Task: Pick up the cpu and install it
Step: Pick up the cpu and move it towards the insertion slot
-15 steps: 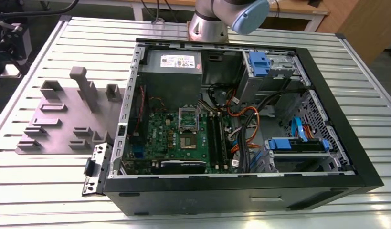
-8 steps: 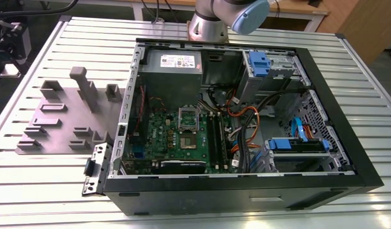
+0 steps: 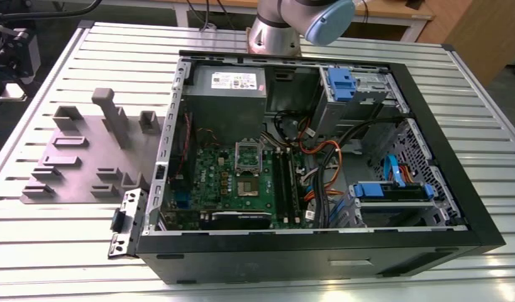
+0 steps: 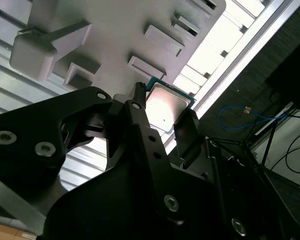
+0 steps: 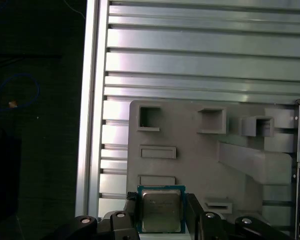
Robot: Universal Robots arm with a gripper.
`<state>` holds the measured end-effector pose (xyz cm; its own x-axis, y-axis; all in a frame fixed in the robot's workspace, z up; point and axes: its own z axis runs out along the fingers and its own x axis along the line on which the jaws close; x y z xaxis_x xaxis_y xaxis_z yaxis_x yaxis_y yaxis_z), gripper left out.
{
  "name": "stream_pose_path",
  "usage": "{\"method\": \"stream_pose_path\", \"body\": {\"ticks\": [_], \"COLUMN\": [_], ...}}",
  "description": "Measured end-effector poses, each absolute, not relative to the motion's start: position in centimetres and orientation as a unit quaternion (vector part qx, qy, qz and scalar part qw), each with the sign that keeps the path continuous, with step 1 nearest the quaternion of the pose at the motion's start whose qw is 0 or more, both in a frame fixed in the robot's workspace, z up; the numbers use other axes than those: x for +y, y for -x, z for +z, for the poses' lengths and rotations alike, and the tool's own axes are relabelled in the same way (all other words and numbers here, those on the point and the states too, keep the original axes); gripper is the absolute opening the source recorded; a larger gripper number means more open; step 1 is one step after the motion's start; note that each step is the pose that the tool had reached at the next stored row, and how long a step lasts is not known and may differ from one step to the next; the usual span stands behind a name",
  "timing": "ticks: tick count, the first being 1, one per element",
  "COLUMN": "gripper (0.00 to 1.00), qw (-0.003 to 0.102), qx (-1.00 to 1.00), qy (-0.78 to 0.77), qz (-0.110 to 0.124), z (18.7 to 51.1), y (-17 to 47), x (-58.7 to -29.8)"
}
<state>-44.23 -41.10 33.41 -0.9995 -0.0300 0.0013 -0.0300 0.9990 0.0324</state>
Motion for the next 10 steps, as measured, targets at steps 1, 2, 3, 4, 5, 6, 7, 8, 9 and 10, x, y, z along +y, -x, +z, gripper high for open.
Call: {"method": "stream_pose_path", "body": {"ticks": [1, 2, 3, 4, 5, 6, 7, 8, 9, 10], "gripper": [0.47, 0.47, 0.47, 0.47, 0.47, 0.47, 0.47, 0.47, 0.47, 0.47], "qw": [0.001, 0.001, 0.001, 0.001, 0.001, 0.001, 0.001, 0.001, 0.001, 0.001], "qx": [-1.000, -1.000, -1.000, -1.000, -1.000, -1.000, -1.000, -1.000, -1.000, -1.000], "qy": [-0.015, -0.015, -0.015, -0.015, -0.015, -0.015, -0.015, -0.015, -0.015, -0.015], "qz": [-0.016, -0.016, -0.016, -0.016, -0.016, -0.016, -0.016, -0.016, -0.016, -0.016], "z": [33.41, 33.41, 33.41, 33.41, 33.41, 33.41, 33.40, 33.40, 33.40, 33.40], "y": [44.23, 44.22, 44.18, 44.13, 44.08, 44.03, 43.98, 43.97, 43.97, 43.97], "x": [-41.09, -41.09, -41.09, -41.10, -41.10, -41.10, -41.09, -41.10, -41.09, -41.10]}}
